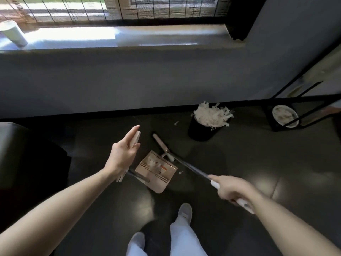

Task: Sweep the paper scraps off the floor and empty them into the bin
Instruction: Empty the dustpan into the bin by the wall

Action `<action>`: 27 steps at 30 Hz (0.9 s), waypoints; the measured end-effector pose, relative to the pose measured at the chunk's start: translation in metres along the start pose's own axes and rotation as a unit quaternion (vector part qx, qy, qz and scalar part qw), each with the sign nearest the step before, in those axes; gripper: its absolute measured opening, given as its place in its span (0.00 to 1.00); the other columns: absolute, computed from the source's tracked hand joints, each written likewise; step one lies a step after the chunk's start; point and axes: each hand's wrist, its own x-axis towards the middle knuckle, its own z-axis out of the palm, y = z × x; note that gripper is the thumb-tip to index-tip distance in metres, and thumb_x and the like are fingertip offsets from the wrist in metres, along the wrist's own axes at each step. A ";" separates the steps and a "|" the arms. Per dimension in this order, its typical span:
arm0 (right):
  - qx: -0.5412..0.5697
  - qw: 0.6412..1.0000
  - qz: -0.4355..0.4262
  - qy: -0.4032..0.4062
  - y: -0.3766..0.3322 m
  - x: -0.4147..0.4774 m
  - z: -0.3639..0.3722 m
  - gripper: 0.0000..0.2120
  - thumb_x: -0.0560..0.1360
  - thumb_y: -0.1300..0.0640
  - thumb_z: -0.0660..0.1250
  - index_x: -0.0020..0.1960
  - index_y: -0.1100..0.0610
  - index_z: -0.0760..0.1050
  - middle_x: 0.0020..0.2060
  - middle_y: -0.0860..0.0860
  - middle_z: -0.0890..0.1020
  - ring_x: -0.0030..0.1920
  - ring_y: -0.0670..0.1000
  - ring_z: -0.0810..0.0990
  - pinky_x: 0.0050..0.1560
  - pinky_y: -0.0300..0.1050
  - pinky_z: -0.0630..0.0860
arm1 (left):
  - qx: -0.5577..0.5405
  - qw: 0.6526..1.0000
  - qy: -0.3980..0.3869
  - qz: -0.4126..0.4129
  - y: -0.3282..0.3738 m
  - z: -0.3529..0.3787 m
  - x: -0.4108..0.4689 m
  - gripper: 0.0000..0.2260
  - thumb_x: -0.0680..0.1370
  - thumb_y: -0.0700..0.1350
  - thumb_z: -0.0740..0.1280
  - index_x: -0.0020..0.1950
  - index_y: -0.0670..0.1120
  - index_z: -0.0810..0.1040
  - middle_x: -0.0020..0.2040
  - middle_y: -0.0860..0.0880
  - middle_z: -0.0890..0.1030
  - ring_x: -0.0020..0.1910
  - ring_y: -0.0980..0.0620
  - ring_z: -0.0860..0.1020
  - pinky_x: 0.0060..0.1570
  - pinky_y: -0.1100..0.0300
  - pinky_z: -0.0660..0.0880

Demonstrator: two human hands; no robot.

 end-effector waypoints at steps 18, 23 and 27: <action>0.059 0.989 0.061 0.118 -0.060 0.004 -0.025 0.35 0.76 0.67 0.59 0.78 0.49 0.52 0.69 0.56 0.70 0.63 0.59 0.74 0.54 0.49 0.78 | -0.042 0.999 -0.004 -0.011 -0.015 -0.032 -0.026 0.27 0.79 0.43 0.66 0.68 0.71 0.66 0.52 0.50 0.80 0.30 0.57 0.75 0.26 0.69 0.72; 0.405 0.912 0.006 0.064 -0.046 0.021 -0.039 0.35 0.73 0.71 0.60 0.76 0.50 0.59 0.41 0.54 0.75 0.35 0.51 0.73 0.31 0.39 0.73 | -0.029 1.000 0.007 -0.009 0.007 -0.031 0.008 0.27 0.79 0.44 0.66 0.68 0.72 0.64 0.56 0.51 0.80 0.31 0.56 0.76 0.26 0.69 0.72; 0.568 0.822 0.033 0.017 -0.048 0.024 -0.078 0.31 0.76 0.70 0.61 0.73 0.47 0.63 0.28 0.52 0.74 0.24 0.44 0.69 0.21 0.33 0.66 | -0.039 0.999 -0.012 0.011 0.019 -0.042 0.040 0.27 0.79 0.45 0.66 0.66 0.75 0.64 0.56 0.48 0.81 0.32 0.55 0.77 0.27 0.71 0.72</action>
